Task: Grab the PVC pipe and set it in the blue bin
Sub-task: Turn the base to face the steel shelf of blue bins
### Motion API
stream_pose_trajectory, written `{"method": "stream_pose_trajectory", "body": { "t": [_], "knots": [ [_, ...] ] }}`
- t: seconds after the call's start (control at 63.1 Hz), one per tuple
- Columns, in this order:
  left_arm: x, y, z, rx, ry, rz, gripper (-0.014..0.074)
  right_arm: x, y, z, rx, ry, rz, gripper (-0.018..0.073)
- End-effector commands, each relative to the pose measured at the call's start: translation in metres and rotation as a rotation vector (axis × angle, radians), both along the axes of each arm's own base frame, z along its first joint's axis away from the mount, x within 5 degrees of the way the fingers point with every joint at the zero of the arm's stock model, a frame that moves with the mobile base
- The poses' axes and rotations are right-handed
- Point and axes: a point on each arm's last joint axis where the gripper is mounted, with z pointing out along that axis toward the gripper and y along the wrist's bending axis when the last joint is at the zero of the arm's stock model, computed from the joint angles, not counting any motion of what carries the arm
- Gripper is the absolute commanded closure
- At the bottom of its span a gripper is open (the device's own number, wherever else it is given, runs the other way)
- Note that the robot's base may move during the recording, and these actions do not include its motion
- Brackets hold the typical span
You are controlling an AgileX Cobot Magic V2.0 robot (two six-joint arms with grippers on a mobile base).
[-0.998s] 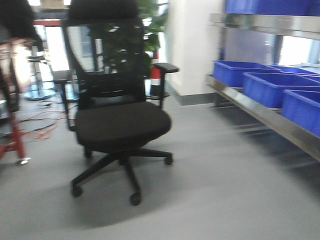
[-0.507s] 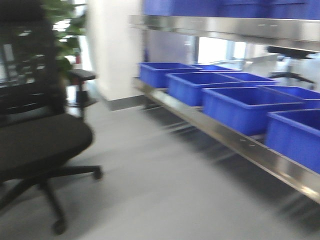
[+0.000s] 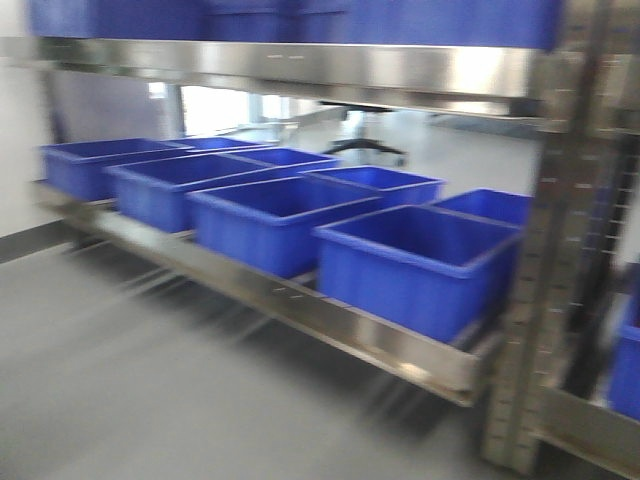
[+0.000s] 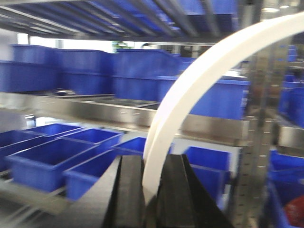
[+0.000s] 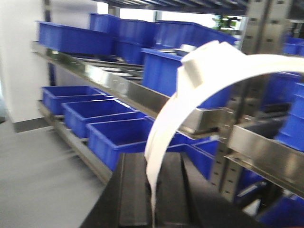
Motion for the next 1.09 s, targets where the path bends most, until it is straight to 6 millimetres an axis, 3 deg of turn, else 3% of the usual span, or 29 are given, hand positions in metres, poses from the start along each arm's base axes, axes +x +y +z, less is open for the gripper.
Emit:
{"method": "stream_pose_trajectory", "body": {
  "t": [0.0, 1.077],
  "knots": [
    [-0.0016, -0.0001, 0.0032, -0.008, -0.032, -0.01, 0.0708, -0.0009, -0.0003, 0.0013, 0.002, -0.02, 0.002, 0.0713],
    [-0.0016, -0.0001, 0.0032, -0.008, -0.032, -0.01, 0.0708, -0.0009, -0.0003, 0.0015, 0.003, -0.022, 0.002, 0.0713]
  ]
}}
